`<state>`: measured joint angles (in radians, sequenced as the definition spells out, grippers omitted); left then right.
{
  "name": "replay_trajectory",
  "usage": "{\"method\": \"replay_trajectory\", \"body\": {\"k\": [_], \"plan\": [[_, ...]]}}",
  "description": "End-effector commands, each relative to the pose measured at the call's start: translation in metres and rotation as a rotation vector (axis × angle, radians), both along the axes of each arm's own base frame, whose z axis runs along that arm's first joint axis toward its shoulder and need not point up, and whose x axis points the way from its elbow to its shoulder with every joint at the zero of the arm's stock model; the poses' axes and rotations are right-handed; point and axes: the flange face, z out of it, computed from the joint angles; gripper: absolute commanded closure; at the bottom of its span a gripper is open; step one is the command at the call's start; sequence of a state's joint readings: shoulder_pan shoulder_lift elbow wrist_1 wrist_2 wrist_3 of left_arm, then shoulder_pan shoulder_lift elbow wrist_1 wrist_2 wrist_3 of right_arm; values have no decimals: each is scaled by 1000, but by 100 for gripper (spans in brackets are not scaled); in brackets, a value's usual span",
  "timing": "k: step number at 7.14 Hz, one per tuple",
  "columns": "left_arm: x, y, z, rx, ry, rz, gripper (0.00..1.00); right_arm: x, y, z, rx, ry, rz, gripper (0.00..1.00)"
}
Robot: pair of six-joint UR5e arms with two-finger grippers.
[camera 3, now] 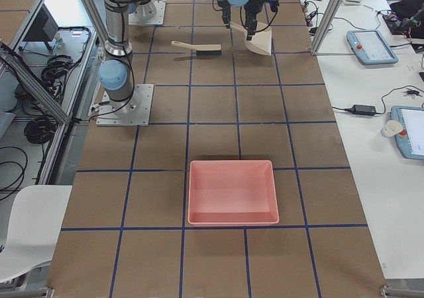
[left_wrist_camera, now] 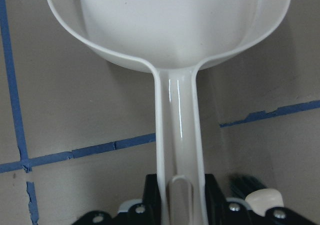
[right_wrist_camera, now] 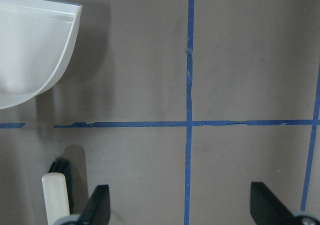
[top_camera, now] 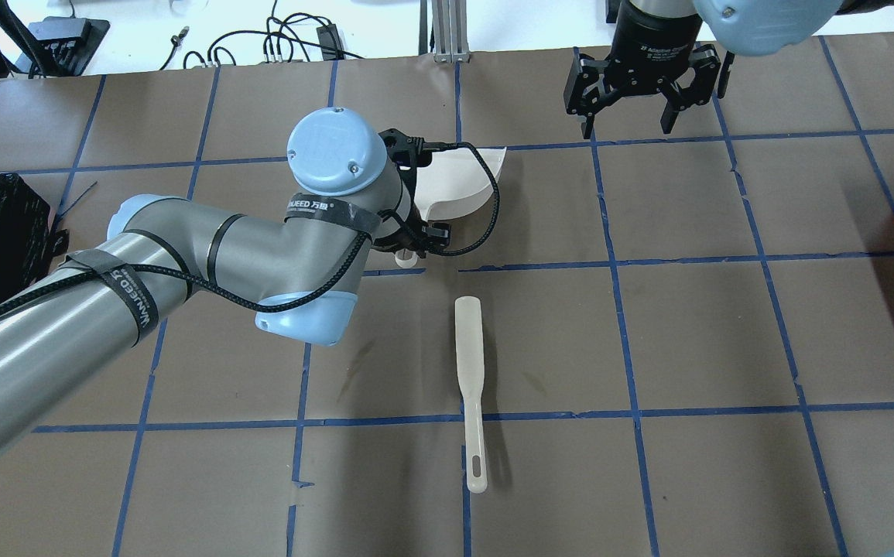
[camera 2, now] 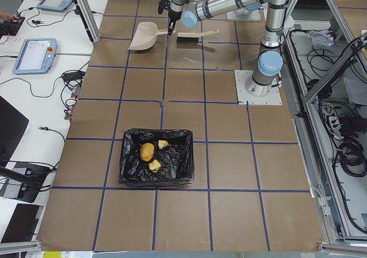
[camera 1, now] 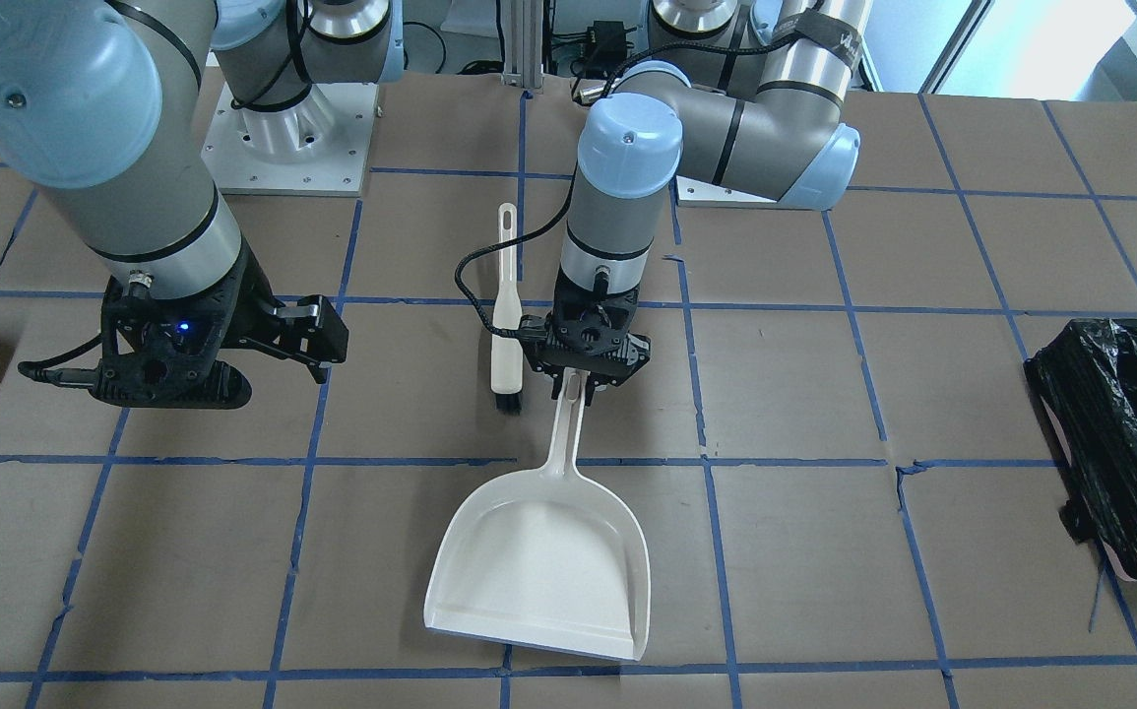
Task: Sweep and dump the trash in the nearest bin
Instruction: 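Set dustpan down beside brush and open left gripper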
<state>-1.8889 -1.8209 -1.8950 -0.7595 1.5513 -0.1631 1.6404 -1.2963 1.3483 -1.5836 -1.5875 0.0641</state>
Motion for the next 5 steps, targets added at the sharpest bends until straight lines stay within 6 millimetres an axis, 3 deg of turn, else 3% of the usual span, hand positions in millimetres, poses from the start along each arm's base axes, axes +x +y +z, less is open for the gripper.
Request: {"method": "replay_trajectory", "body": {"k": [1, 3, 5], "plan": [[-23, 9, -8, 8, 16, 32, 96, -10, -3, -1, -4, 1, -11, 0], [-39, 16, -18, 17, 20, 31, 95, -34, -4, 8, -18, 2, 14, 0], [-57, 14, -28, 0, 24, 40, 94, -34, -3, 9, -17, 4, 12, 0]]}}
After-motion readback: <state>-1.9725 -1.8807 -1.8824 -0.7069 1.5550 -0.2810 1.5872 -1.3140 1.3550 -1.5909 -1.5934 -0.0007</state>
